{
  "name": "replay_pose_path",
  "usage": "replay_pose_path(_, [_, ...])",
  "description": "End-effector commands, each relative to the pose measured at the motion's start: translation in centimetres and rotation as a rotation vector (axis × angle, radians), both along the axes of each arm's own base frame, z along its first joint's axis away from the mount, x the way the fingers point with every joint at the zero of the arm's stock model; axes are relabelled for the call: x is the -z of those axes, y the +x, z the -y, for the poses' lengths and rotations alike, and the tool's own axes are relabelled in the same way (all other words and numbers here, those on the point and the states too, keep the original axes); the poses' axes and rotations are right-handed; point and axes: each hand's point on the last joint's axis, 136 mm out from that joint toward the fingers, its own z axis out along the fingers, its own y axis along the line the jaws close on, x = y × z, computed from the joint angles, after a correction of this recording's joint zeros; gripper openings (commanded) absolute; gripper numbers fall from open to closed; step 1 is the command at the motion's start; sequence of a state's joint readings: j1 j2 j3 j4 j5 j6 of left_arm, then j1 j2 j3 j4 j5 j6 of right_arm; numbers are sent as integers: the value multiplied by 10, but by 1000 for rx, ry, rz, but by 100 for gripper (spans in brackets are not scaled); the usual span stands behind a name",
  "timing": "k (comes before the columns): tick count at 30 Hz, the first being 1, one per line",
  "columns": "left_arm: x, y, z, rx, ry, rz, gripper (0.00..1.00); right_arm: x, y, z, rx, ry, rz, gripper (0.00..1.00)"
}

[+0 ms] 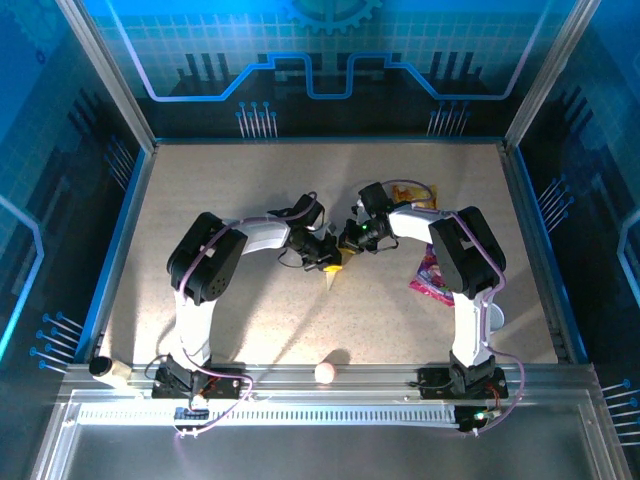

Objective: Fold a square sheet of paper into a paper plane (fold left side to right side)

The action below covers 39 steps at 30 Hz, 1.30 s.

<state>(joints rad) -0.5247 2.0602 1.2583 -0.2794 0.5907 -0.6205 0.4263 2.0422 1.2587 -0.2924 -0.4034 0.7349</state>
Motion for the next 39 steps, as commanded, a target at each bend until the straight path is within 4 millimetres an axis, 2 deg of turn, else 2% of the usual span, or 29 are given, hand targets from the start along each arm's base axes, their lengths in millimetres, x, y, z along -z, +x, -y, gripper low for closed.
replay_pose_path(1, [5, 8, 1, 7, 24, 20, 0, 44, -29, 26, 6, -157, -133, 0])
replay_pose_path(7, [16, 7, -1, 22, 49, 10, 0, 46, -30, 27, 3, -168, -140, 0])
replay_pose_path(17, [26, -22, -16, 57, 78, -27, 0, 53, -30, 31, -3, -210, -160, 0])
replay_pose_path(39, [20, -66, -31, 111, 80, -71, 0, 59, -30, 32, -3, -228, -182, 0])
